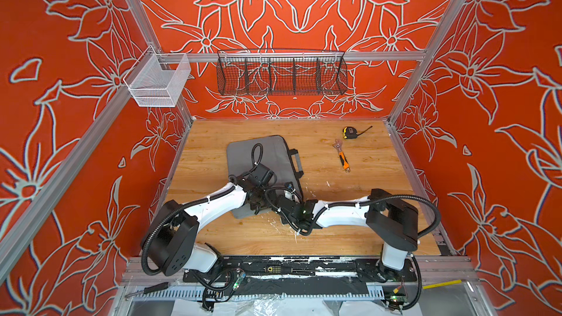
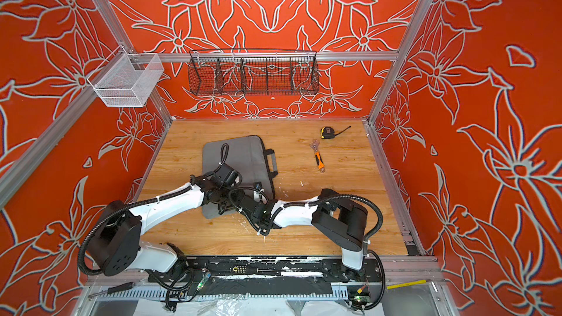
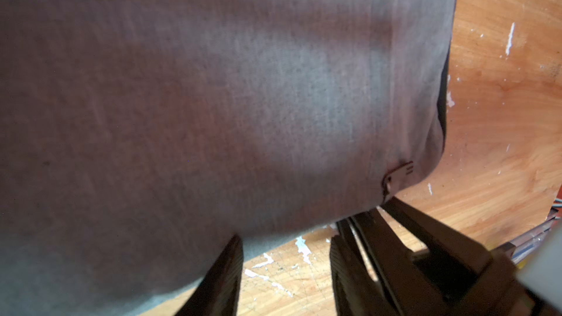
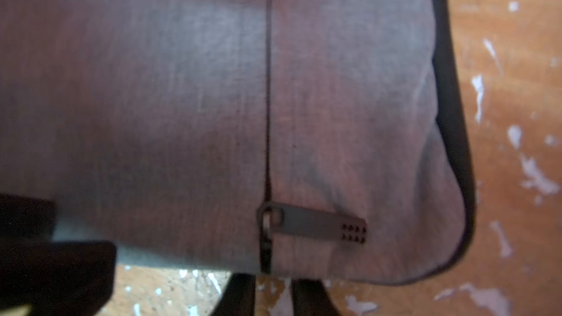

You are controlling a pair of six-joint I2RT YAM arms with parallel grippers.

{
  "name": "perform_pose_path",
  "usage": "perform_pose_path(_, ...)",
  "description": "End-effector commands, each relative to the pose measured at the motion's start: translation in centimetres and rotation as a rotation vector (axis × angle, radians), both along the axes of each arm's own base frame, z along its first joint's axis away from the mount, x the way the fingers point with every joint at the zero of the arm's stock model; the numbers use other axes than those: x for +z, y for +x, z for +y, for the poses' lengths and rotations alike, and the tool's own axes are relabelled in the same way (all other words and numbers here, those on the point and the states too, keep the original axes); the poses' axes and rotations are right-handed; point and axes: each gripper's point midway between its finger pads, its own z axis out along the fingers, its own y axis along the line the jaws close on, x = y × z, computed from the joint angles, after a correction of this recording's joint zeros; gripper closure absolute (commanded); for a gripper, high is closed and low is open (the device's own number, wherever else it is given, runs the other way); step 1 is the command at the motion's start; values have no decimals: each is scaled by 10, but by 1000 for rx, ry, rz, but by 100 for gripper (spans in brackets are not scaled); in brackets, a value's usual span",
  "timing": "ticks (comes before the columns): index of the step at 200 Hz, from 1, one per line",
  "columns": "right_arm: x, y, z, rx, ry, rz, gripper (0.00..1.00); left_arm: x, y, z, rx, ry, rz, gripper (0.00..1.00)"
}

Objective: Open the zippered laptop bag and take out the laptop
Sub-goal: Unzip the zipper on the zippered laptop bag.

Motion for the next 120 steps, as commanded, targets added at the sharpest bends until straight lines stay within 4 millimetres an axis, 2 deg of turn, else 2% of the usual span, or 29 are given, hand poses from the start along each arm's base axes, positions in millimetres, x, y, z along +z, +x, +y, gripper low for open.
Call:
perform_pose_path(1, -4, 4, -9, 13, -76, -23, 93, -1, -4, 11, 15, 35, 0, 52)
perform_pose_path(10, -1, 5, -12, 30, -97, -34, 100, -1, -6, 14, 18, 42, -2, 52)
perform_pose_path(87, 23, 1, -33, 116, -163, -90, 100, -18, -11, 38, 44, 114, 20, 52)
perform_pose_path(120, 24, 2, -41, 133, -184, -108, 100, -26, -9, 45, 60, 130, 35, 52)
